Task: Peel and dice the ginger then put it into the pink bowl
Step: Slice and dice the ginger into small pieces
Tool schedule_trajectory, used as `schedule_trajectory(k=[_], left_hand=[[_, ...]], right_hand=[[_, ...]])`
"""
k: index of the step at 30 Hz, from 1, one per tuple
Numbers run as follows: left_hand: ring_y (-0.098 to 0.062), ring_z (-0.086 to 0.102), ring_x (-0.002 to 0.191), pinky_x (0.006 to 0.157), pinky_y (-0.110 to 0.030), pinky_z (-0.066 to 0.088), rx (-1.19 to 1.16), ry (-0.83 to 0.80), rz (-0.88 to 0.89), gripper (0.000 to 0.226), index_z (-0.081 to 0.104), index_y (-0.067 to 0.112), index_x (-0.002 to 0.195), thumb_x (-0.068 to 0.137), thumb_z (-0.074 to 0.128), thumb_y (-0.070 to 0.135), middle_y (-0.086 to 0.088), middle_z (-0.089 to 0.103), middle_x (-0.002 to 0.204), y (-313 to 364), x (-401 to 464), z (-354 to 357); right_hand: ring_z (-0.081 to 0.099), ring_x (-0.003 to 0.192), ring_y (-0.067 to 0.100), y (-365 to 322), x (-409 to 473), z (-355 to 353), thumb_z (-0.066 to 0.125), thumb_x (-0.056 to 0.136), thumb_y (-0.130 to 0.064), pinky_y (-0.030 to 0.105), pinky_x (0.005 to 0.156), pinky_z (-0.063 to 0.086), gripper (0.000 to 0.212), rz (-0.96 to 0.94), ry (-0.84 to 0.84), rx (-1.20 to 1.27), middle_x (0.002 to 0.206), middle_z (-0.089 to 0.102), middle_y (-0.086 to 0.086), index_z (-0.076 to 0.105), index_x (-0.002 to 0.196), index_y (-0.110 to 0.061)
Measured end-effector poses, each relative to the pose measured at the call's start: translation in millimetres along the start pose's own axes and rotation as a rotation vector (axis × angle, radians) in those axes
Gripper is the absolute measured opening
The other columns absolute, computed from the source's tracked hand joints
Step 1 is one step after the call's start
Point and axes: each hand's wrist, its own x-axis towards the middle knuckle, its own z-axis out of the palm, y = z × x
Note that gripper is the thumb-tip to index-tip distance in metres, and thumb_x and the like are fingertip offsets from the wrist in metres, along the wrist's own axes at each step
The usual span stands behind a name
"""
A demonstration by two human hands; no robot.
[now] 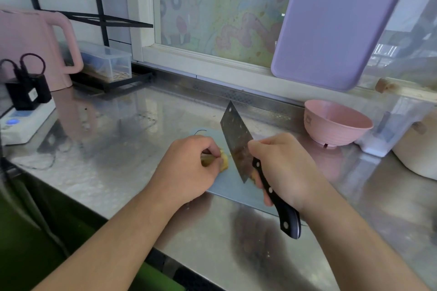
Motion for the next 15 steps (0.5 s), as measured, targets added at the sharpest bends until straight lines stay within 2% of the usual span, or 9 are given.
schedule_trajectory(k=[5,15], left_hand=[[-0.001,0.063,0.085,0.076,-0.024,0.053,0.02,0.023,0.002,0.008,0.072,0.033,0.081,0.084,0.079,0.034,0.021,0.067,0.086,-0.7,1.0,0.1],[-0.002,0.061,0.081,0.07,-0.025,0.051,0.027,0.032,0.031,0.013,0.07,0.031,0.075,0.085,0.079,0.03,0.018,0.065,0.081,-0.4,0.5,0.5]], right_hand=[[0.051,0.03,0.028,0.6,1.3,5.0,0.047,0.097,-0.019,0.024,0.04,0.037,0.04,0.006,-0.021,-0.061,0.052,0.054,0.017,0.048,0.059,-0.009],[0.05,0.029,0.028,-1.6,-0.5,3.4,0.046,0.097,-0.017,0.027,0.042,0.038,0.037,-0.002,-0.04,-0.129,0.049,0.053,0.016,0.048,0.061,-0.008]])
